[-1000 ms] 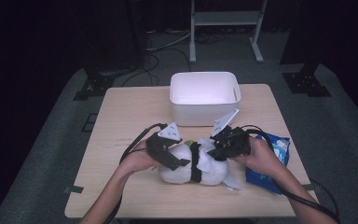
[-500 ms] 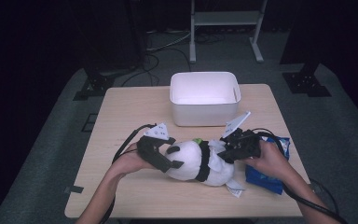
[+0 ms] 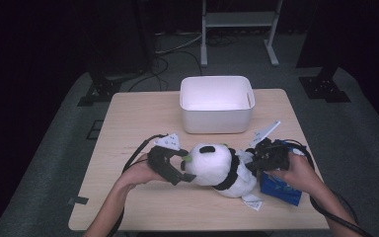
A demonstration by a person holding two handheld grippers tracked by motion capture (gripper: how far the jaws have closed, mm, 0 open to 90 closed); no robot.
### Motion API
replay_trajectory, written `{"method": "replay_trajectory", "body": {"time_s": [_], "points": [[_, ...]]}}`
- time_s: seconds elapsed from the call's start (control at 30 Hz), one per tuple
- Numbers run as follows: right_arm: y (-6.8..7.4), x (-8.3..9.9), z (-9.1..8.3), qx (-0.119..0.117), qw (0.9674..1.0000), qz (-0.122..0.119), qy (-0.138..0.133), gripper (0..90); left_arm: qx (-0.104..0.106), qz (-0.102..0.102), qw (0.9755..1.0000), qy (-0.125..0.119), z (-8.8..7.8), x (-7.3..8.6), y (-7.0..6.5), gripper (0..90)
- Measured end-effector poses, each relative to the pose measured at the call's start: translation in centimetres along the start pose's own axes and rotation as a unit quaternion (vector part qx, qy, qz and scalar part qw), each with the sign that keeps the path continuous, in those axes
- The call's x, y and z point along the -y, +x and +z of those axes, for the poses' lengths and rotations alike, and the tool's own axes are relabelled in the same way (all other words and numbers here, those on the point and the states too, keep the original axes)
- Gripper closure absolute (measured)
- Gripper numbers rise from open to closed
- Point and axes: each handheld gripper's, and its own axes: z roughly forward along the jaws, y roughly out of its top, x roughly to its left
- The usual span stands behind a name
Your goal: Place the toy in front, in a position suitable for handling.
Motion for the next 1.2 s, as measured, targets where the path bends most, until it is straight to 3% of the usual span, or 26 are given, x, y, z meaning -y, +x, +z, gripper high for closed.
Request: {"method": "replay_trajectory", "body": {"time_s": [0.07, 0.17, 0.33, 0.47, 0.7, 0.8, 0.93, 1.2], "points": [[0.0, 0.2, 0.0, 0.002, 1.0, 0.001, -0.004, 78.9, 0.011, 0.0, 0.9998, -0.017, 0.0, -0.1, 0.0, 15.3], [-0.1, 0.3, -0.1, -0.003, 0.9999, 0.002, -0.011, 78.9, 0.005, 0.004, 0.9996, -0.027, -0.5, -0.6, -0.1, 23.6], [0.0, 0.3, 0.4, -0.017, 0.9994, 0.0, -0.03, 78.9, -0.013, 0.018, 0.999, -0.038, -1.9, -1.8, -0.9, 24.3], [0.2, -0.2, 1.8, -0.03, 0.9988, 0.003, -0.039, 78.9, -0.027, 0.028, 0.9984, -0.04, -3.0, -2.2, -1.5, 24.2], [0.6, -2.1, 3.0, -0.039, 0.9979, -0.003, -0.052, 78.9, -0.043, 0.025, 0.9974, -0.051, -4.5, -2.2, -1.6, 24.1], [0.9, -3.4, 2.7, -0.049, 0.9961, -0.01, -0.073, 79.0, -0.047, 0.032, 0.9974, -0.044, -4.4, -2.6, -2.0, 23.9], [1.0, -4.0, 2.3, -0.047, 0.9962, -0.016, -0.071, 78.9, -0.052, 0.03, 0.9974, -0.039, -4.5, -2.7, -2.2, 23.9], [0.6, -3.9, -1.2, -0.041, 0.9943, -0.015, -0.097, 79.0, -0.057, 0.025, 0.9971, -0.043, -4.0, -2.9, -2.0, 23.0]]}}
